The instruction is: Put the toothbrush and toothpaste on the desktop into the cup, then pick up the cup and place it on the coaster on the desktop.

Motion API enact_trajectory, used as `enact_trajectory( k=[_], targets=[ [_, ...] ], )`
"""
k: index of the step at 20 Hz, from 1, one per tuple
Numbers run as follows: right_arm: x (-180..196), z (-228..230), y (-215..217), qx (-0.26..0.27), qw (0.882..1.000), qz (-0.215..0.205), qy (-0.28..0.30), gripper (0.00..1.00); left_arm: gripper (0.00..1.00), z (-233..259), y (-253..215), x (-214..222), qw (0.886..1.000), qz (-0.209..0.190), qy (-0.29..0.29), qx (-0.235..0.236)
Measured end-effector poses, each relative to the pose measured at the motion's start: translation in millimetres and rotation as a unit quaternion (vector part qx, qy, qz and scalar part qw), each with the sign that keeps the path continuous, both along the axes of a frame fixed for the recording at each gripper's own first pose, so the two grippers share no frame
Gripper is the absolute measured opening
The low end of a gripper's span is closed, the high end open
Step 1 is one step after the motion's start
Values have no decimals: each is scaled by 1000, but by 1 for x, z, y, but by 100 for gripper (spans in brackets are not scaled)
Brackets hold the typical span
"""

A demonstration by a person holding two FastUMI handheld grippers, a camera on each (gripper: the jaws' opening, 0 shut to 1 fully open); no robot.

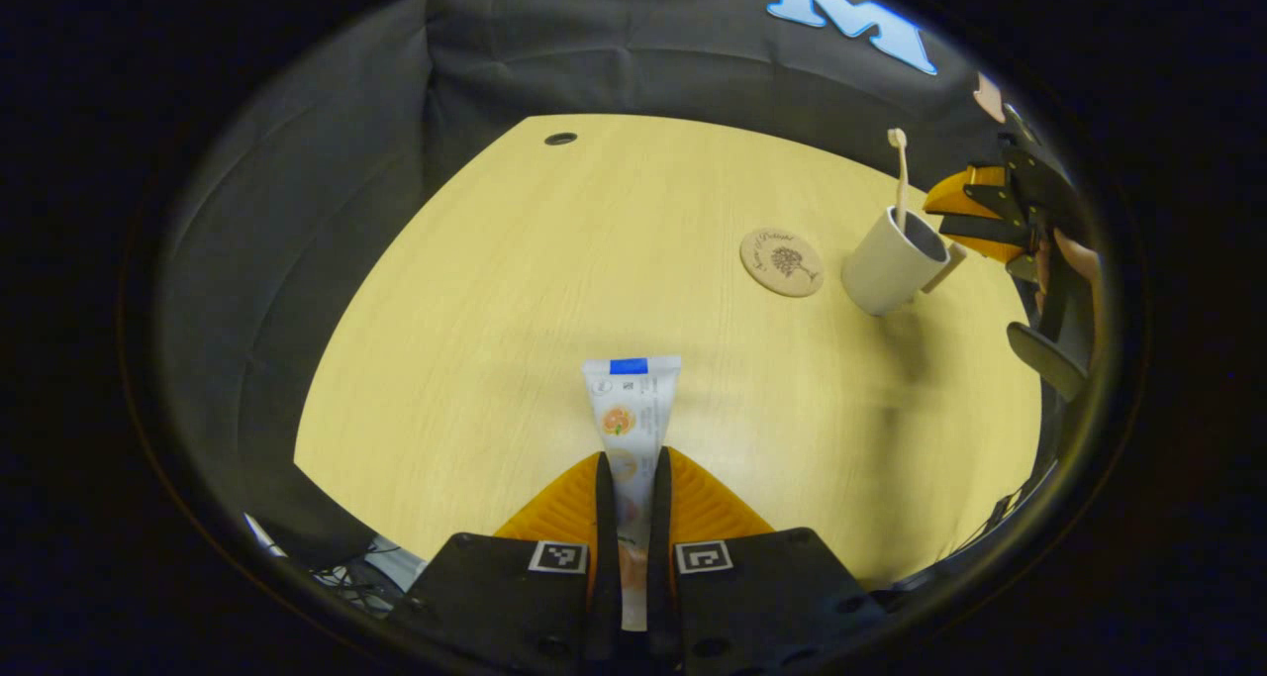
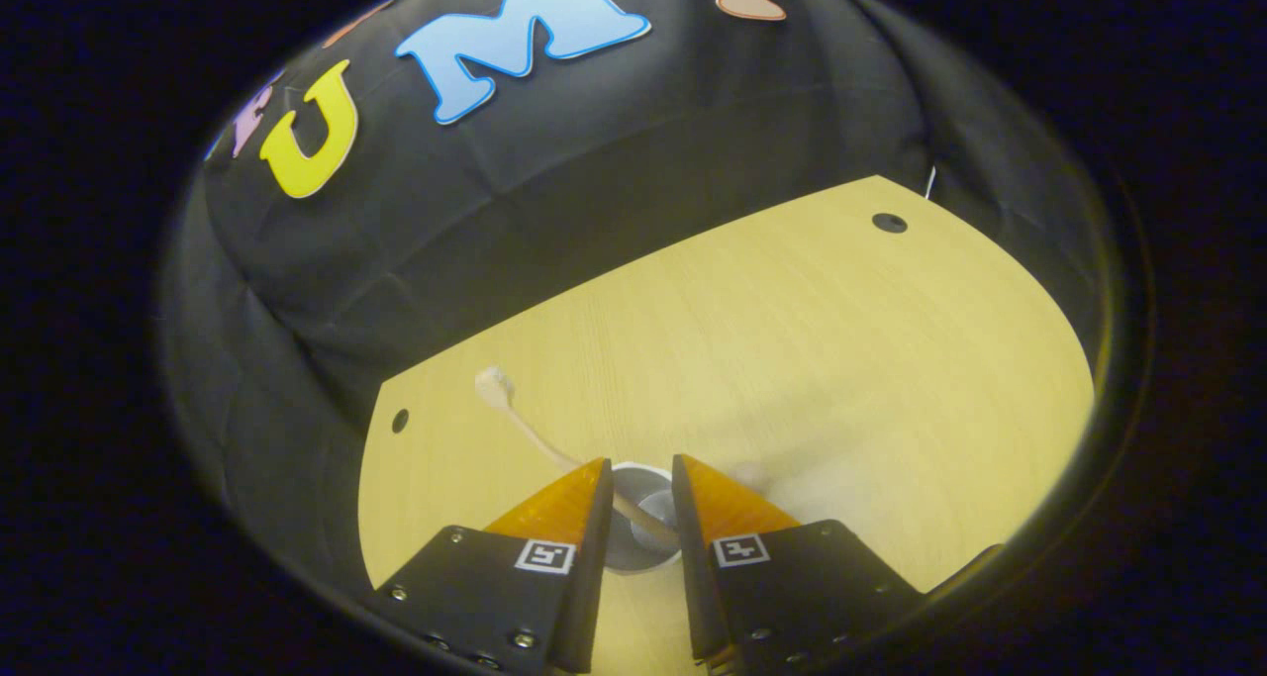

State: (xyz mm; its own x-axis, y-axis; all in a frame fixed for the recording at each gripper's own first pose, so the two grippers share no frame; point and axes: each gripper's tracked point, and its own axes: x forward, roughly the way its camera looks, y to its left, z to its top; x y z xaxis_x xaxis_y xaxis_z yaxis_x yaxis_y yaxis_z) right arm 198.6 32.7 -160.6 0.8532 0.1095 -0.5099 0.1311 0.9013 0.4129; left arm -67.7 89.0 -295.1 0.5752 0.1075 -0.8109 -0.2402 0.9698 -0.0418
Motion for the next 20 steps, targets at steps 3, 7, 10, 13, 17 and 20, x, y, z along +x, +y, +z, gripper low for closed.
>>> enact_trajectory(
  k=[3, 7, 10, 13, 17, 20],
  targets=[
    [-9, -2, -10, 6, 1000, -7, 1, 36, 18, 2, -6, 3, 1000, -5, -6, 1],
    [-21, -2, -34, 3, 1000, -20, 0, 36, 18, 9, -18, 10, 1000, -18, -25, 1],
    [-35, -6, -56, -2, 999, -32, 2, 36, 18, 22, -34, 24, 998, -37, -51, -2],
    [-53, -10, -80, -3, 999, -47, 5, 36, 18, 41, -55, 43, 994, -64, -90, -2],
    [-77, -17, -118, -5, 997, -73, 9, 36, 18, 77, -89, 69, 984, -106, -142, -7],
    [-94, -21, -146, 3, 995, -97, 12, 36, 18, 104, -120, 92, 973, -147, -180, -9]
  ],
)
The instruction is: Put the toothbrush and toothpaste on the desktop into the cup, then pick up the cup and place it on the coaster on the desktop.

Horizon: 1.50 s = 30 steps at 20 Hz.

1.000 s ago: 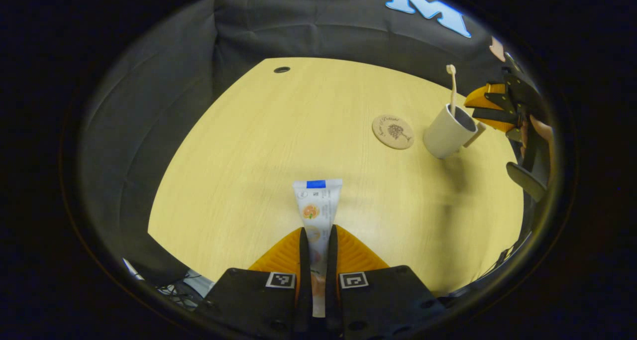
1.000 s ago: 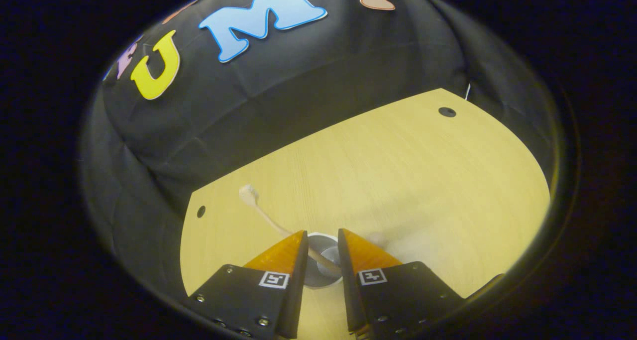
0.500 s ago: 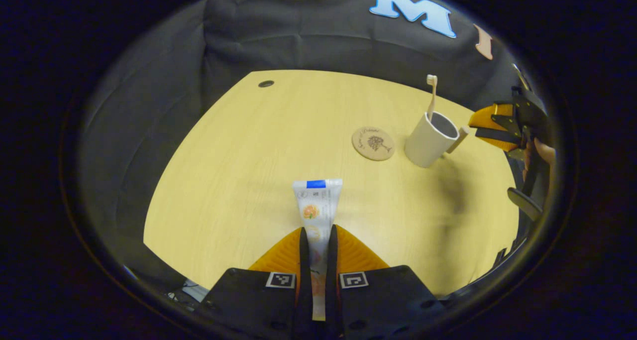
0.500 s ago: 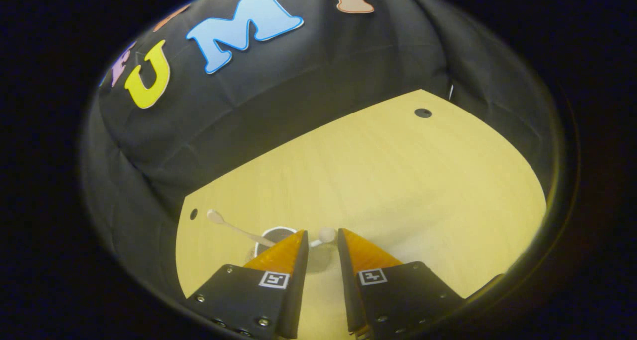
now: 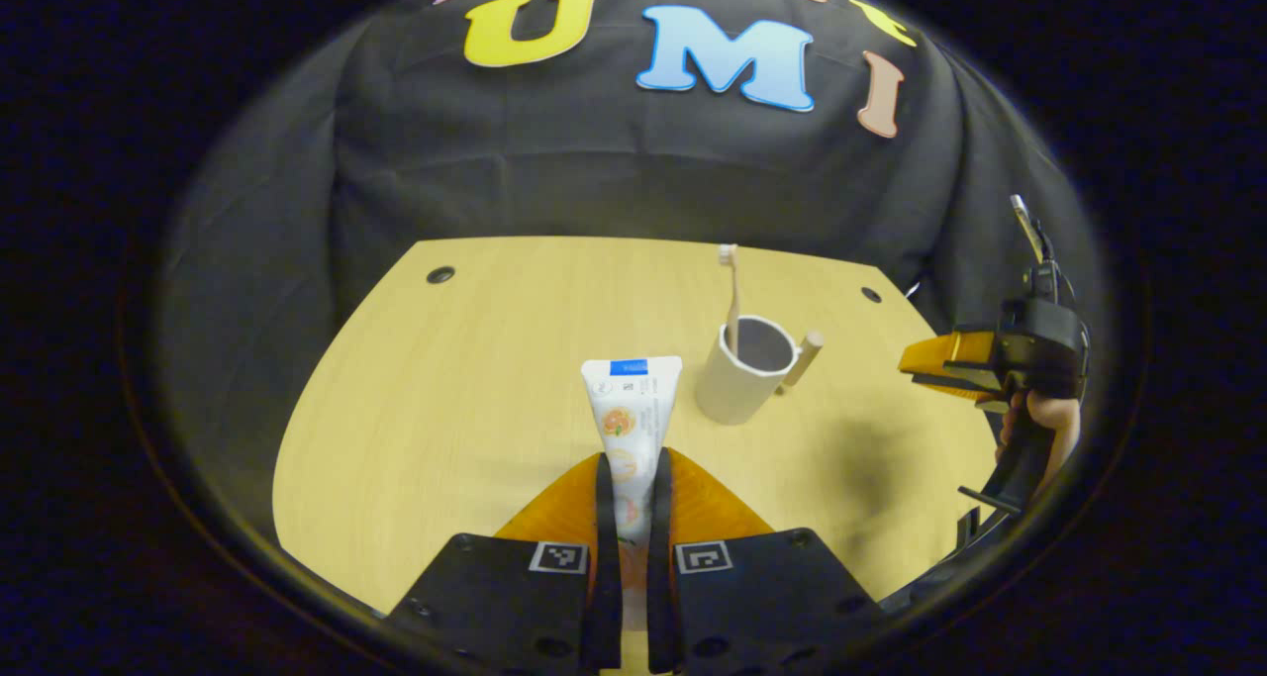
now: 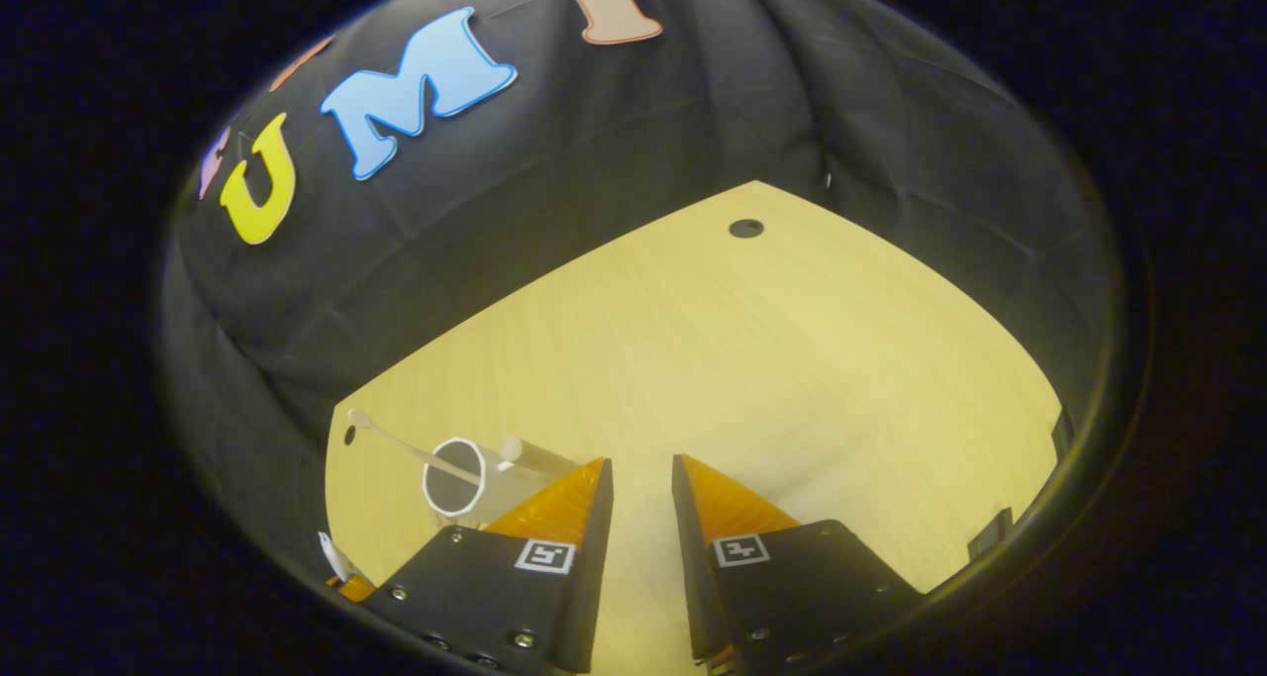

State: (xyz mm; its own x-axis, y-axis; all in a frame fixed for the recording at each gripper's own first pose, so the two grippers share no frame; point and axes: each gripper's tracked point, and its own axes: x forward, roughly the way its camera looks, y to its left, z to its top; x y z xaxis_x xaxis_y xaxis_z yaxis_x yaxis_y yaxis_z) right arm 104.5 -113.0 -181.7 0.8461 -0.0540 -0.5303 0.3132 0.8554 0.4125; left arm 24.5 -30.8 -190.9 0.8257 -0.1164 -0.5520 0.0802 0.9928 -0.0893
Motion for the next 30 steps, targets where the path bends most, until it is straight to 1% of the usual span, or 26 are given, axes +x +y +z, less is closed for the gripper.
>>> enact_trajectory(
  k=[3, 6, 8, 13, 18, 21, 26, 30],
  targets=[
    [-16, -5, -26, 8, 1000, -22, 3, 36, 17, 22, -41, 29, 997, -64, -36, 0],
    [-35, -9, -47, 8, 999, -41, 9, 36, 18, 37, -80, 64, 990, -124, -65, 2],
    [-49, -11, -62, 8, 998, -53, 14, 36, 18, 37, -105, 90, 986, -148, -73, 8],
    [-76, -22, -95, 13, 995, -90, 30, 36, 18, 50, -144, 129, 976, -193, -99, 10],
    [-103, -33, -116, 19, 991, -120, 49, 36, 18, 46, -156, 164, 972, -207, -111, 22],
    [-111, -38, -120, 15, 990, -124, 59, 36, 18, 36, -165, 178, 970, -215, -109, 25],
    [-122, -45, -112, 6, 991, -111, 75, 36, 18, 18, -160, 200, 975, -188, -114, 13],
    [-133, -51, -107, -3, 991, -102, 88, 36, 18, -10, -152, 200, 979, -171, -111, 29]
  ],
)
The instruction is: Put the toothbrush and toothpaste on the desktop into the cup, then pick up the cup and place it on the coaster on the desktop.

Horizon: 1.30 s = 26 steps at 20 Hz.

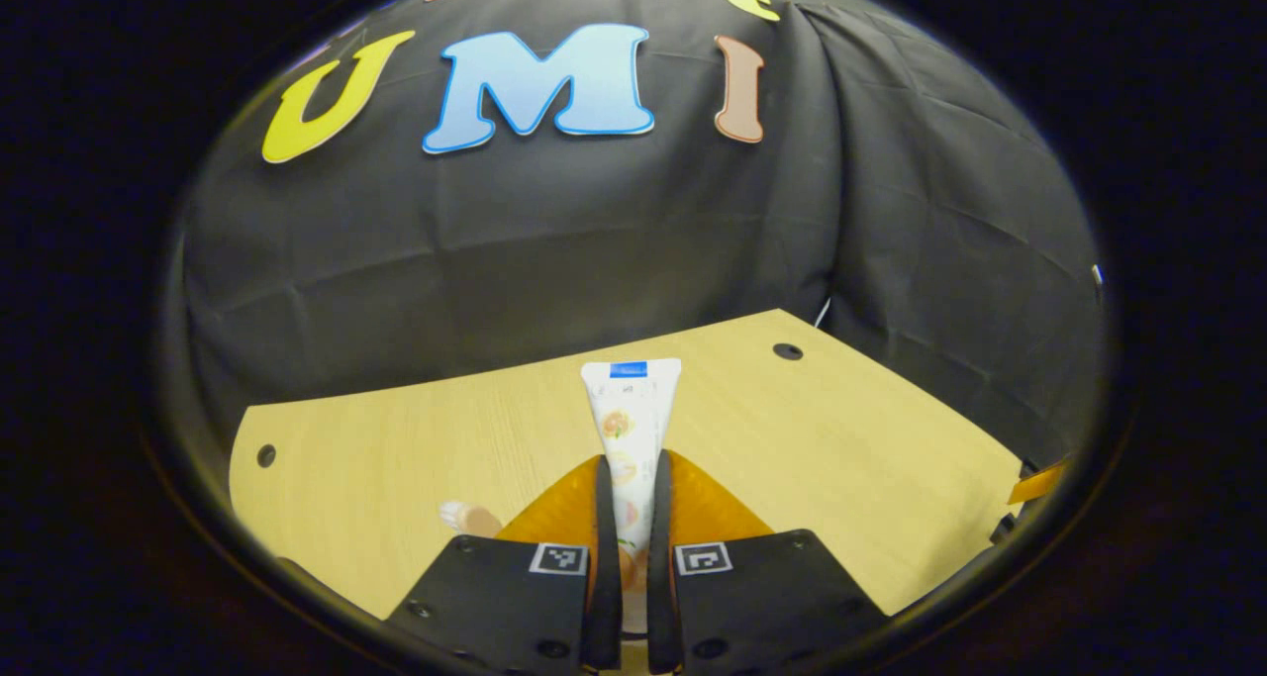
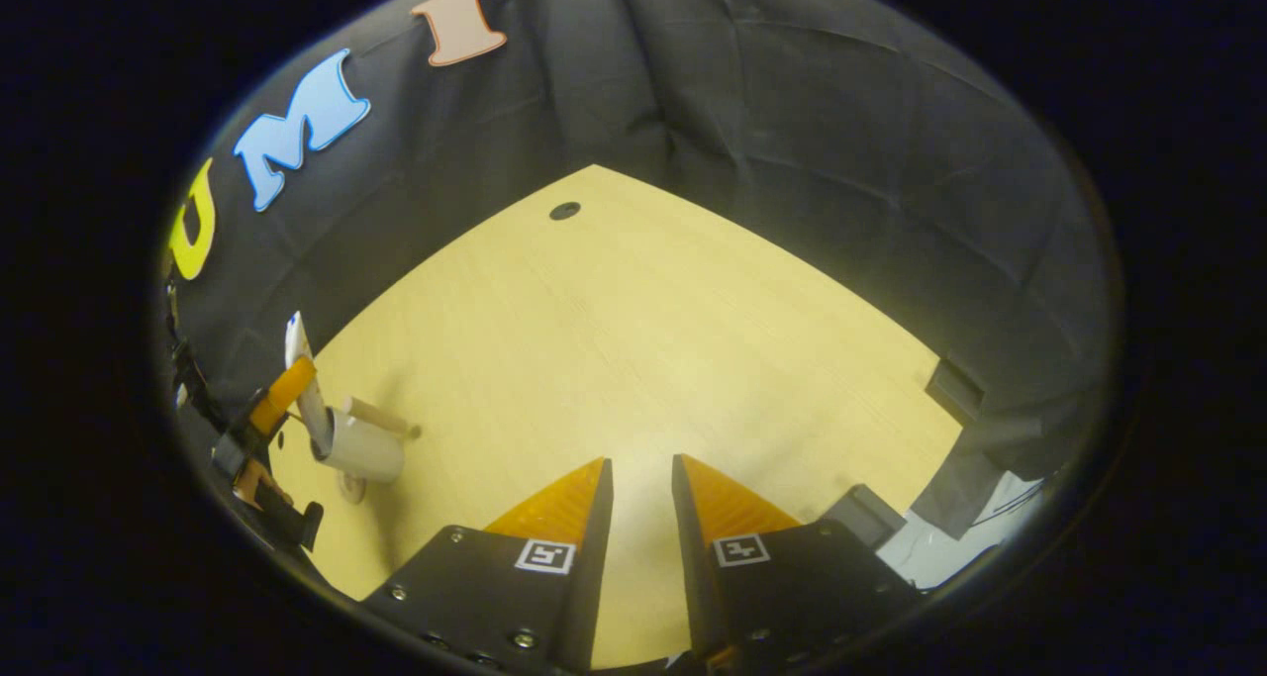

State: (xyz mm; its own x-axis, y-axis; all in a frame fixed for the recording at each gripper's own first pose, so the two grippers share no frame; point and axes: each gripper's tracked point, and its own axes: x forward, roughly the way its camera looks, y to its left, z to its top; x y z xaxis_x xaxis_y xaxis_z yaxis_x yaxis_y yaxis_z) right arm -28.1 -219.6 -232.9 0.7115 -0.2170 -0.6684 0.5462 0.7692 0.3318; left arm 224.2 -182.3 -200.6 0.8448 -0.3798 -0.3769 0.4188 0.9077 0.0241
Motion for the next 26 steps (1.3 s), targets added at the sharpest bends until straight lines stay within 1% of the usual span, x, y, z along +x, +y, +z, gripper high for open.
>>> enact_trajectory(
  k=[3, 6, 9, 10, 11, 13, 14, 16, 17, 21, 26],
  targets=[
    [-7, -2, 1, -1, 1000, -1, 6, 36, 18, 0, 3, -4, 1000, 11, -21, 6],
    [-7, -3, 4, 1, 1000, 2, 6, 36, 18, 1, 5, -8, 1000, 20, -22, -1],
    [-7, 0, 13, 1, 1000, 8, 4, 36, 34, 3, 5, -17, 999, 26, -21, -3],
    [-6, 0, 15, 1, 1000, 10, 2, 36, 33, 4, 7, -20, 999, 30, -22, -2],
    [-7, 0, 17, 2, 1000, 13, 1, 36, 42, 6, 7, -23, 999, 30, -24, -5],
    [-6, 1, 23, 2, 1000, 18, -1, 36, 44, 11, 8, -27, 999, 33, -26, -1],
    [-6, 1, 25, 3, 1000, 20, -3, 36, 50, 11, 9, -29, 999, 34, -27, 0],
    [-6, 1, 29, 5, 1000, 23, -4, 36, 50, 20, 13, -33, 999, 38, -36, 0],
    [-7, 2, 30, 6, 1000, 24, -5, 36, 55, 28, 15, -34, 998, 39, -48, -1],
    [-9, 2, 35, 12, 1000, 24, -9, 36, 56, 50, 17, -44, 996, 35, -76, 14],
    [0, 16, 45, 7, 999, 36, -28, 36, 57, 67, 22, -72, 996, 32, -85, 7]
  ],
)
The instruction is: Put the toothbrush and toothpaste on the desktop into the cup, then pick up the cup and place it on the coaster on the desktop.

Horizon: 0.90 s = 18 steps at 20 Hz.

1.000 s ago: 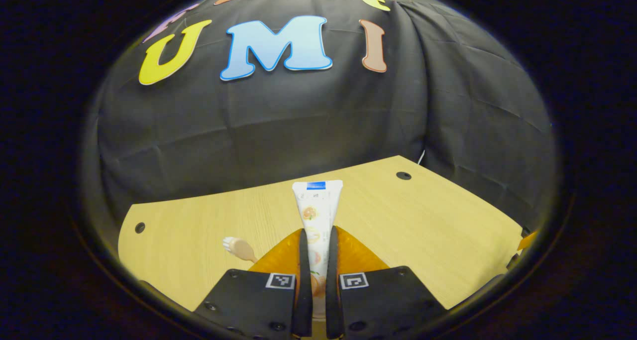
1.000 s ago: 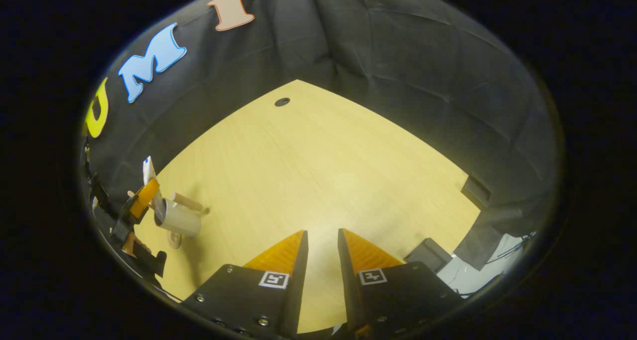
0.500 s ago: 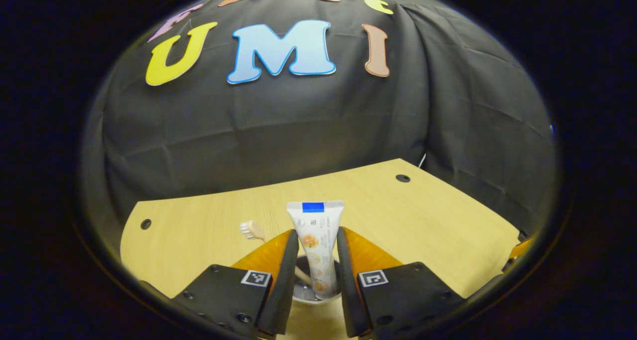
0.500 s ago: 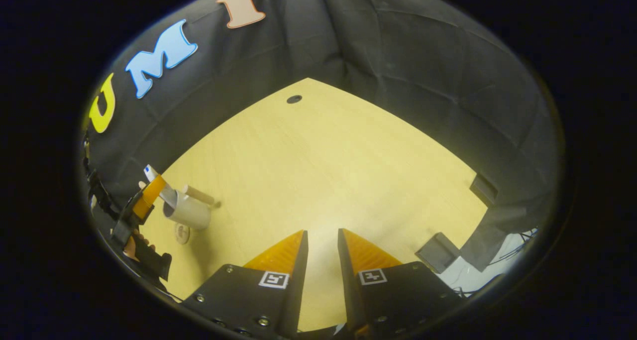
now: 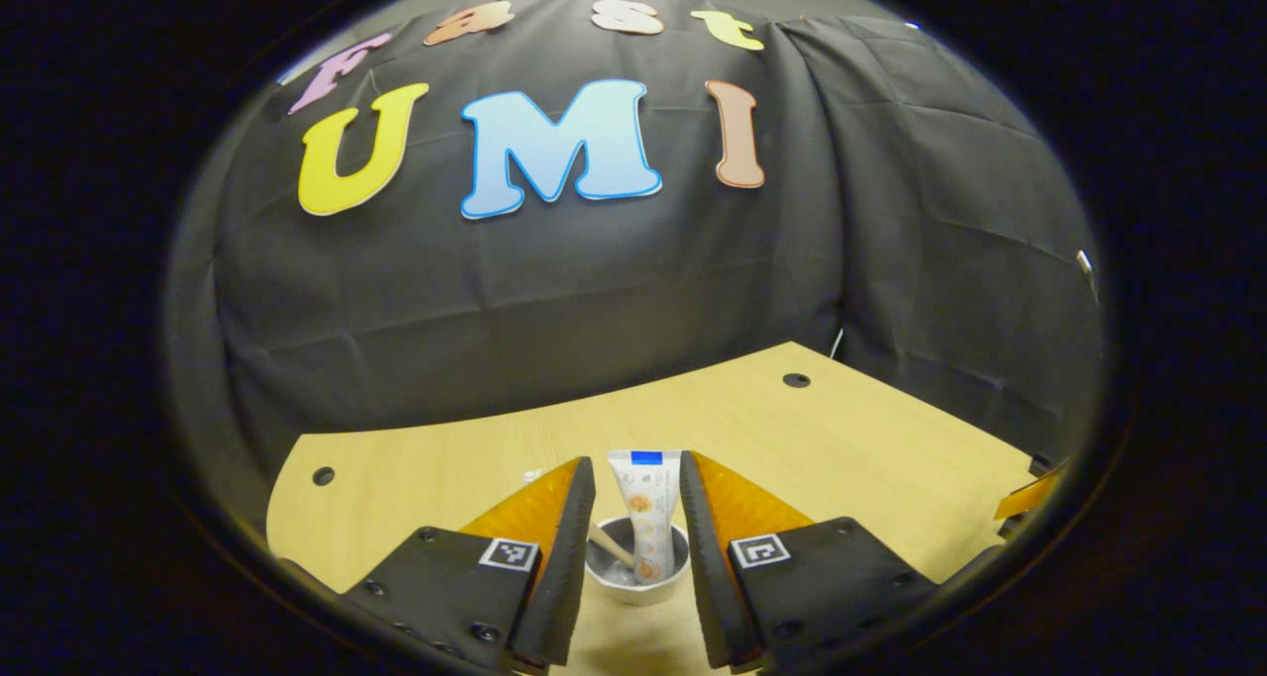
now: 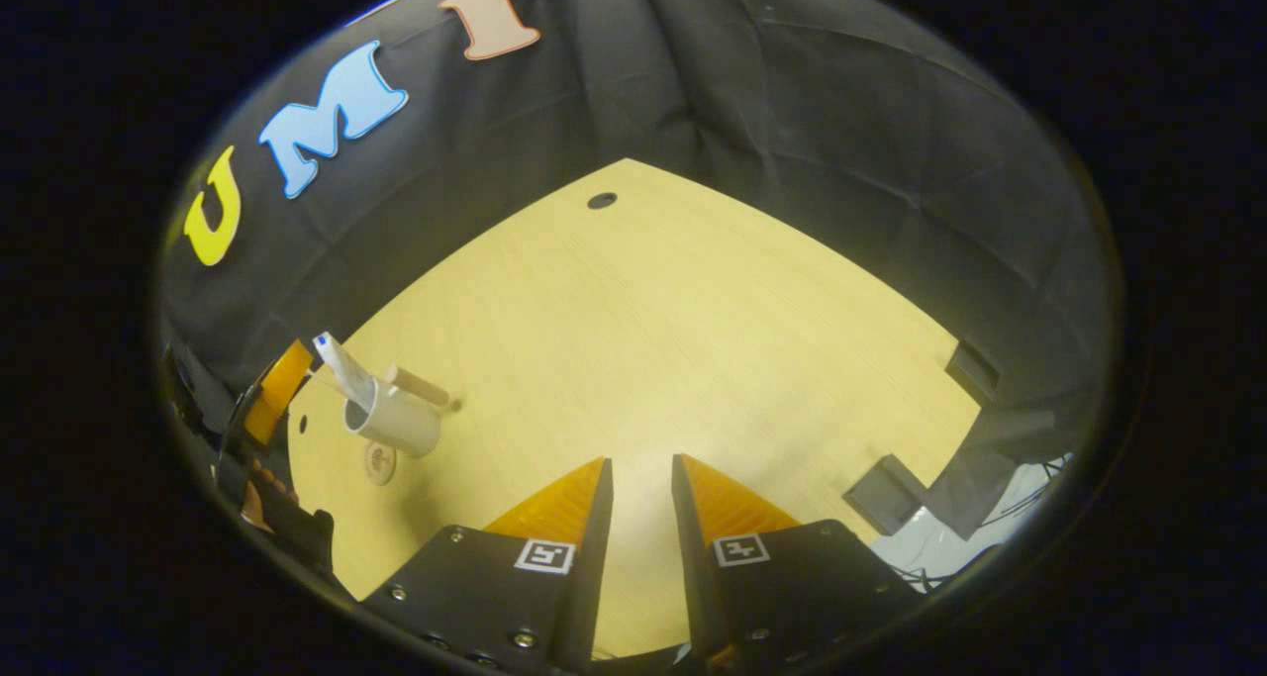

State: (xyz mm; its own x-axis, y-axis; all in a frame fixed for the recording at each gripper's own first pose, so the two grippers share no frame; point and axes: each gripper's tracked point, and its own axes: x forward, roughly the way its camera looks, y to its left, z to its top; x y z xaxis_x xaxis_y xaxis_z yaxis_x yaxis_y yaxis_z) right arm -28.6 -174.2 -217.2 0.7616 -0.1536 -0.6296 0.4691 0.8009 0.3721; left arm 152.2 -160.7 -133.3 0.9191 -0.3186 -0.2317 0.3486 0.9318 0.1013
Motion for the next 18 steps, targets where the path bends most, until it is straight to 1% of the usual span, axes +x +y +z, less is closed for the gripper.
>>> enact_trajectory(
  k=[5, 10, 12, 15, 17, 18],
  targets=[
    [15, 18, 22, -8, 999, 33, -26, 36, 55, 12, 26, -28, 1000, 20, 0, -9],
    [35, 34, 56, -19, 995, 84, -55, 36, 55, 26, 66, -52, 998, 60, -4, -13],
    [43, 44, 71, -29, 991, 111, -71, 36, 55, 33, 84, -61, 997, 78, -8, -19],
    [60, 56, 94, -55, 981, 163, -87, 36, 55, 42, 104, -74, 994, 105, -14, -22],
    [71, 56, 104, -78, 974, 195, -84, 36, 56, 47, 120, -84, 992, 122, -15, -26],
    [83, 53, 110, -86, 971, 210, -81, 36, 57, 47, 127, -89, 991, 131, -14, -29]
  ],
)
